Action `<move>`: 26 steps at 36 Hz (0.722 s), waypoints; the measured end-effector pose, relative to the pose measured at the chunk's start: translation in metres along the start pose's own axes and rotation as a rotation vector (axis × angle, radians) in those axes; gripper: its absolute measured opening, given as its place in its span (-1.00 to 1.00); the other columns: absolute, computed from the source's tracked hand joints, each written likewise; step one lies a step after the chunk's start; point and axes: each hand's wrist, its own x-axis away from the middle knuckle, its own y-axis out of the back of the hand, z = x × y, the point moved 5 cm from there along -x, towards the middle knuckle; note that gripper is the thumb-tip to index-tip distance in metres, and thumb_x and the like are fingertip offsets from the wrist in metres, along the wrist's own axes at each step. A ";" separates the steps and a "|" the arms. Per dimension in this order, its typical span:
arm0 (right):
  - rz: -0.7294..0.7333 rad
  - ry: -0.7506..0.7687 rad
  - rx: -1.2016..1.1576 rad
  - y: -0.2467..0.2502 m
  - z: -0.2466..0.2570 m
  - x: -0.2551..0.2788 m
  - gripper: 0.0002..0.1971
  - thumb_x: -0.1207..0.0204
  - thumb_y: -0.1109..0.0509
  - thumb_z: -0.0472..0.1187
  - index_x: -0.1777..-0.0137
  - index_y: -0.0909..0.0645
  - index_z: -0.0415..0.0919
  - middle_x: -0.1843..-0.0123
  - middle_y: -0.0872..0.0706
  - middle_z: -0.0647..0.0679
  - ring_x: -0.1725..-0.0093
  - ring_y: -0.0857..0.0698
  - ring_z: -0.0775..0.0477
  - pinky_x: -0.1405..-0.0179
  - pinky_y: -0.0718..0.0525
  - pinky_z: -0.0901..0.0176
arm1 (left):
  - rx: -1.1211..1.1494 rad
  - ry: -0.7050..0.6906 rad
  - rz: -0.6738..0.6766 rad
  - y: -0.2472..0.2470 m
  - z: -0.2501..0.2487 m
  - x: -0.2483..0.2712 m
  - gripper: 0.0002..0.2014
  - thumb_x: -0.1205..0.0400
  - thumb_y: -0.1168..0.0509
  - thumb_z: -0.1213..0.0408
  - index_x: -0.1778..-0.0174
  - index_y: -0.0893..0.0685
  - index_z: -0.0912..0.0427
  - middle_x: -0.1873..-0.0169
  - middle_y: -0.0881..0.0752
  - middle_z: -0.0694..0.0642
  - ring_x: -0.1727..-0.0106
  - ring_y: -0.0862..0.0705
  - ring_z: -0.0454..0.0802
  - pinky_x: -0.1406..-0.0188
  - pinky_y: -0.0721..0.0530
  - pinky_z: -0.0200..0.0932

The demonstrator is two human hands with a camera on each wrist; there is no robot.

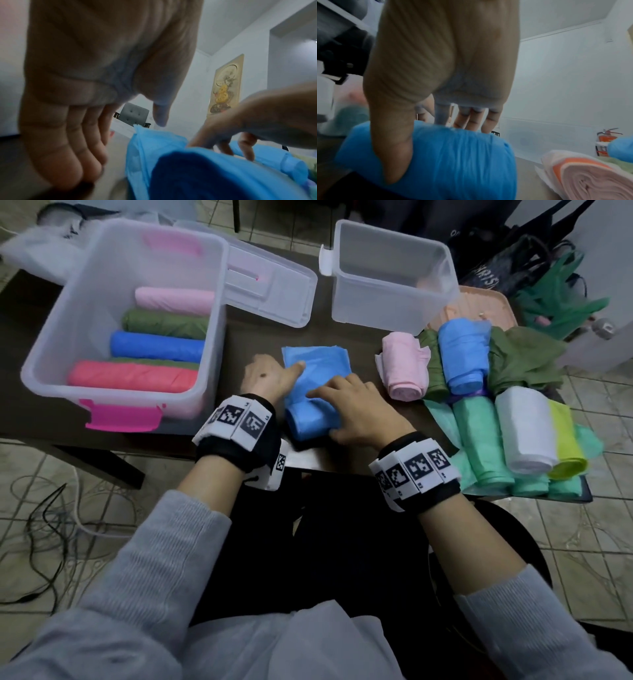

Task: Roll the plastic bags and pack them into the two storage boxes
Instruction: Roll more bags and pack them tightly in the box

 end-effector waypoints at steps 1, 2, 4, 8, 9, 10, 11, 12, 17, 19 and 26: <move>0.009 -0.004 0.041 0.000 0.001 0.000 -0.33 -0.37 -0.41 -0.20 -0.51 -0.36 0.03 -0.33 -0.42 -0.07 -0.36 -0.35 -0.13 -0.17 -0.29 0.04 | -0.041 0.002 0.018 -0.001 0.002 0.000 -0.37 -0.63 -0.23 -0.11 -0.34 -0.52 0.42 -0.36 -0.55 0.35 -0.35 -0.55 0.28 -0.23 -0.55 -0.03; 0.018 -0.007 0.077 -0.001 0.003 0.000 -0.34 -0.36 -0.41 -0.20 -0.51 -0.37 0.01 -0.32 -0.40 -0.08 -0.35 -0.34 -0.15 -0.15 -0.28 0.03 | -0.065 0.005 0.047 -0.004 0.004 -0.001 -0.39 -0.62 -0.24 -0.13 -0.30 -0.56 0.40 -0.33 -0.58 0.34 -0.32 -0.58 0.27 -0.21 -0.59 -0.02; 0.031 -0.011 0.118 -0.003 0.006 0.001 -0.37 -0.34 -0.42 -0.22 -0.46 -0.39 -0.05 -0.29 -0.39 -0.11 -0.33 -0.33 -0.18 -0.13 -0.28 0.02 | -0.080 0.013 0.118 -0.009 0.005 -0.002 -0.43 -0.55 -0.30 -0.15 -0.21 -0.60 0.32 -0.23 -0.66 0.28 -0.24 -0.64 0.20 -0.08 -0.63 -0.07; 0.064 -0.016 0.105 -0.009 0.007 0.001 -0.37 -0.32 -0.39 -0.26 -0.43 -0.33 -0.11 -0.27 -0.45 -0.13 -0.33 -0.38 -0.19 -0.25 -0.29 -0.03 | -0.162 0.006 0.174 -0.014 -0.003 0.000 -0.42 -0.44 -0.49 0.00 -0.27 -0.56 0.27 -0.20 -0.67 0.22 -0.21 -0.67 0.15 0.01 -0.60 -0.15; 0.082 -0.017 0.088 -0.011 0.007 0.001 -0.38 -0.33 -0.39 -0.26 -0.43 -0.32 -0.12 -0.26 -0.48 -0.13 -0.33 -0.40 -0.18 -0.28 -0.30 -0.04 | -0.172 -0.005 0.176 -0.014 -0.006 0.000 -0.43 -0.43 -0.51 0.08 -0.28 -0.56 0.27 -0.22 -0.66 0.23 -0.21 -0.67 0.16 -0.05 -0.64 -0.14; 0.096 -0.018 0.078 -0.012 0.007 0.001 -0.39 -0.35 -0.38 -0.25 -0.43 -0.32 -0.12 -0.25 -0.51 -0.13 -0.32 -0.42 -0.18 -0.27 -0.32 -0.04 | -0.167 -0.015 0.182 -0.015 -0.008 -0.001 -0.45 -0.42 -0.53 0.15 -0.27 -0.57 0.28 -0.22 -0.66 0.23 -0.21 -0.67 0.17 -0.12 -0.66 -0.09; 0.106 -0.018 0.077 -0.013 0.006 0.002 -0.39 -0.36 -0.38 -0.23 -0.44 -0.33 -0.10 -0.24 -0.52 -0.13 -0.31 -0.43 -0.18 -0.22 -0.35 -0.02 | -0.145 -0.025 0.198 -0.016 -0.011 -0.002 -0.48 -0.42 -0.53 0.20 -0.26 -0.58 0.29 -0.21 -0.66 0.23 -0.20 -0.67 0.17 -0.16 -0.67 -0.03; 0.111 -0.016 0.082 -0.013 0.005 0.002 -0.41 -0.37 -0.38 -0.21 -0.43 -0.35 -0.08 -0.22 -0.52 -0.13 -0.30 -0.44 -0.18 -0.14 -0.36 0.01 | -0.108 -0.030 0.228 -0.018 -0.013 -0.003 -0.52 -0.43 -0.52 0.24 -0.24 -0.61 0.30 -0.17 -0.67 0.23 -0.17 -0.68 0.17 -0.18 -0.68 0.02; 0.139 -0.009 0.054 -0.012 0.006 0.005 -0.51 -0.35 -0.43 -0.15 -0.31 -0.46 -0.07 -0.17 -0.53 -0.13 -0.23 -0.52 -0.20 -0.01 -0.35 0.04 | 0.079 -0.065 0.270 -0.017 -0.019 -0.005 -0.65 -0.35 -0.55 0.39 -0.03 -0.70 0.29 0.01 -0.77 0.22 -0.02 -0.75 0.12 -0.15 -0.71 0.07; 0.129 -0.004 0.044 -0.010 0.006 0.006 -0.50 -0.34 -0.44 -0.15 -0.30 -0.45 -0.06 -0.17 -0.55 -0.11 -0.23 -0.55 -0.18 0.01 -0.35 0.04 | 0.111 -0.061 0.234 -0.014 -0.020 -0.009 -0.67 -0.29 -0.57 0.38 0.06 -0.70 0.24 -0.01 -0.77 0.22 -0.06 -0.74 0.11 -0.17 -0.70 0.09; 0.124 -0.009 0.019 -0.012 0.012 0.006 -0.46 -0.35 -0.45 -0.14 -0.36 -0.47 -0.03 -0.18 -0.54 -0.12 -0.24 -0.52 -0.18 -0.07 -0.42 0.02 | 0.240 -0.100 0.066 0.013 -0.034 -0.017 -0.81 -0.35 -0.54 0.34 0.36 -0.62 0.09 0.06 -0.76 0.17 0.01 -0.75 0.06 -0.04 -0.75 -0.02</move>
